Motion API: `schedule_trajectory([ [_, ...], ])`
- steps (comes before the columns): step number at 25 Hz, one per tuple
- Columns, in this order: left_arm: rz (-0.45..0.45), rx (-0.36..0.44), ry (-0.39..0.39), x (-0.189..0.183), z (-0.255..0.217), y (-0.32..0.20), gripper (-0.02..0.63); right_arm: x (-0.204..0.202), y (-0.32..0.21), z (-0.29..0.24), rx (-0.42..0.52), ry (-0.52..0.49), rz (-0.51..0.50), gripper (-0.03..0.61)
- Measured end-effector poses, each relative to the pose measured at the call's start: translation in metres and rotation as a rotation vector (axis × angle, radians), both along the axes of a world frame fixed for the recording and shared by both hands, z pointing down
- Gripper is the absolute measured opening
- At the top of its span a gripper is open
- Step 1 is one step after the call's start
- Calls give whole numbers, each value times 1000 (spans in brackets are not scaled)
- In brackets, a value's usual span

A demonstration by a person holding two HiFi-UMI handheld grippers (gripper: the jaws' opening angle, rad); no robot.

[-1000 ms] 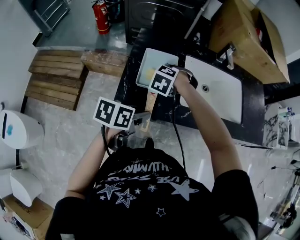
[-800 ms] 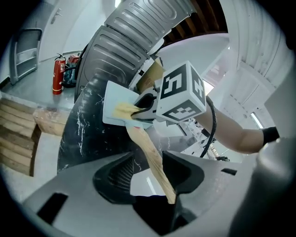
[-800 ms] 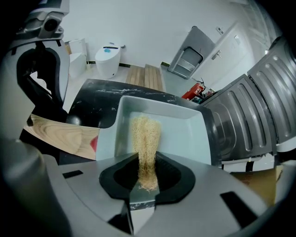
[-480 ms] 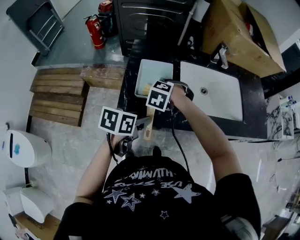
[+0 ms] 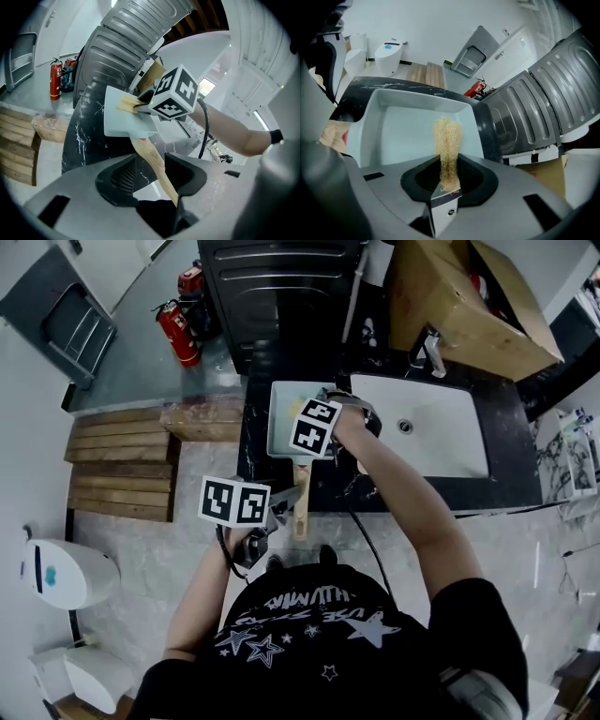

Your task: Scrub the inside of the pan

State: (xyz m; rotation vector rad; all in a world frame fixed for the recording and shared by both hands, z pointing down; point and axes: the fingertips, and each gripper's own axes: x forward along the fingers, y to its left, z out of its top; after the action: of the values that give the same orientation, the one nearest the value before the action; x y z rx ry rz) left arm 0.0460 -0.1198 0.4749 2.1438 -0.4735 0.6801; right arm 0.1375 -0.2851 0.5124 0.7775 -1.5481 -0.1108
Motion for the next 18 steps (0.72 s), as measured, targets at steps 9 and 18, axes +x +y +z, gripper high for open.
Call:
schedule_trajectory([
  [9, 17, -2, -14, -1, 5, -15, 175, 16, -24, 6, 84, 110, 30, 84],
  [18, 74, -27, -25, 10, 10, -4, 175, 26, -25, 9, 41, 130, 33, 83],
])
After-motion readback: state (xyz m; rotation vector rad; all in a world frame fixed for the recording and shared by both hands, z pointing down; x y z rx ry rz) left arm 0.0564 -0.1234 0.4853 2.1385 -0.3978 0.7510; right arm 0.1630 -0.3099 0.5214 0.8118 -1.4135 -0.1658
